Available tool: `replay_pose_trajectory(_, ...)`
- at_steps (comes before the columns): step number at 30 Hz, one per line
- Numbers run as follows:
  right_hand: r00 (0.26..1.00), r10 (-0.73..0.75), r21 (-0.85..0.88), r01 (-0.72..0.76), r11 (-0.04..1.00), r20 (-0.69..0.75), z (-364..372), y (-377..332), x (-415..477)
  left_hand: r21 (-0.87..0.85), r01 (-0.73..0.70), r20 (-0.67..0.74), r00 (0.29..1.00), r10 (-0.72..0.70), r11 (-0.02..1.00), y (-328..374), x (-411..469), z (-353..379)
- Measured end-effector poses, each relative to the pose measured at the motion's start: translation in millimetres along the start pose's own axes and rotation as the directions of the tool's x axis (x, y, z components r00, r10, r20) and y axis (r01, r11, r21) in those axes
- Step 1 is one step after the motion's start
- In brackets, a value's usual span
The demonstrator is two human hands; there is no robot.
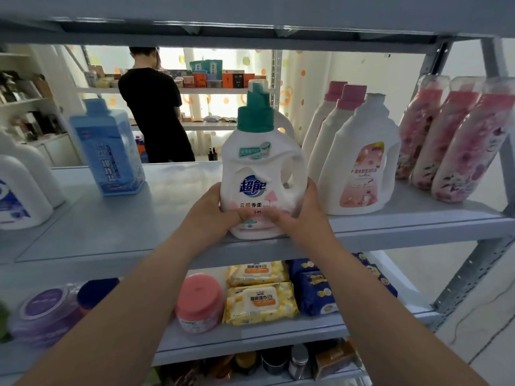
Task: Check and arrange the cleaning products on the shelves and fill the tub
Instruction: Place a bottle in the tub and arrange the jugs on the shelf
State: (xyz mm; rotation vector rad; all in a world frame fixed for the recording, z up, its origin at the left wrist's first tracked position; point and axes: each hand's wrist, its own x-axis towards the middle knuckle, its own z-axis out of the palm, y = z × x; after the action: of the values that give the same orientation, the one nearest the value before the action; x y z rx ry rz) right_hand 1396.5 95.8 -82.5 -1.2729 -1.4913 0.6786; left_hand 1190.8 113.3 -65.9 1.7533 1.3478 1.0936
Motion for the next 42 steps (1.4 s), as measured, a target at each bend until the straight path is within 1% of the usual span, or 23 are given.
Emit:
replay_pose_trajectory(4, 1.000, 0.020, 0.123, -0.020, 0.992, -0.007, 12, -16, -13, -0.098, 0.001, 0.018, 1.000, 0.001, 0.995, -5, -28, -13)
replay_pose_trajectory(9, 0.999, 0.034, 0.214, -0.029, 0.976, -0.017, 27, -26, -48, -0.134, -0.019, -0.001, 1.000, 0.019, 0.991, -5, -68, -24)
replay_pose_trajectory(12, 0.997, 0.082, 0.284, -0.081, 0.955, 0.006, 32, -29, -75, -0.169, 0.049, 0.013, 0.999, -0.048, 0.984, -12, -97, -25)
replay_pose_trajectory(13, 0.995, 0.099, 0.289, -0.097, 0.952, 0.008, 34, -27, -84, -0.159, 0.068, 0.023, 0.998, -0.065, 0.985, -12, -109, -24)
replay_pose_trajectory(15, 0.991, 0.132, 0.273, -0.125, 0.954, -0.006, 39, -21, -105, -0.078, 0.101, 0.007, 0.995, -0.100, 0.992, -10, -133, -20)
replay_pose_trajectory(16, 0.987, 0.157, 0.273, -0.147, 0.951, -0.015, 41, -18, -116, -0.082, 0.109, -0.003, 0.994, -0.110, 0.991, -13, -144, -16)
replay_pose_trajectory(19, 0.977, 0.209, 0.301, -0.185, 0.935, -0.048, 45, -8, -147, -0.200, 0.108, 0.039, 0.994, -0.102, 0.974, -30, -167, -4)
replay_pose_trajectory(21, 0.972, 0.221, 0.320, -0.186, 0.929, -0.075, 43, -5, -170, -0.255, 0.121, 0.031, 0.993, -0.118, 0.959, -44, -177, 7)
replay_pose_trajectory(23, 0.980, 0.192, 0.350, -0.164, 0.922, -0.049, 40, -3, -192, -0.361, 0.179, 0.012, 0.982, -0.188, 0.915, -59, -183, 23)
replay_pose_trajectory(24, 0.985, 0.171, 0.350, -0.152, 0.924, -0.024, 37, -3, -203, -0.430, 0.237, 0.035, 0.969, -0.246, 0.871, -65, -186, 31)
replay_pose_trajectory(26, 0.991, 0.131, 0.302, -0.127, 0.945, 0.008, 31, -2, -224, -0.560, 0.397, 0.146, 0.911, -0.385, 0.727, -75, -192, 50)
replay_pose_trajectory(27, 0.993, 0.118, 0.262, -0.116, 0.958, 0.010, 28, 1, -233, -0.592, 0.445, 0.200, 0.889, -0.412, 0.672, -76, -195, 59)
replay_pose_trajectory(30, 0.994, 0.110, 0.202, -0.109, 0.973, 0.008, 15, 10, -253, -0.600, 0.470, 0.262, 0.880, -0.397, 0.647, -70, -205, 81)
replay_pose_trajectory(33, 0.993, 0.116, 0.190, -0.112, 0.975, -0.011, -1, 19, -264, -0.580, 0.489, 0.326, 0.872, -0.364, 0.652, -60, -209, 102)
replay_pose_trajectory(36, 0.988, 0.143, 0.165, -0.130, 0.978, -0.066, -26, 33, -268, -0.533, 0.485, 0.317, 0.874, -0.368, 0.694, -53, -210, 122)
replay_pose_trajectory(38, 0.974, 0.188, 0.160, -0.167, 0.973, -0.127, -50, 45, -267, -0.459, 0.420, 0.281, 0.904, -0.321, 0.782, -43, -213, 139)
replay_pose_trajectory(39, 0.961, 0.226, 0.172, -0.198, 0.965, -0.162, -63, 53, -267, -0.414, 0.369, 0.282, 0.921, -0.268, 0.832, -33, -218, 148)
replay_pose_trajectory(41, 0.912, 0.329, 0.213, -0.281, 0.936, -0.244, -91, 72, -270, -0.376, 0.280, 0.305, 0.938, -0.167, 0.883, -12, -230, 172)
replay_pose_trajectory(42, 0.879, 0.388, 0.244, -0.326, 0.913, -0.278, -105, 84, -272, -0.365, 0.259, 0.336, 0.932, -0.133, 0.894, -1, -237, 185)
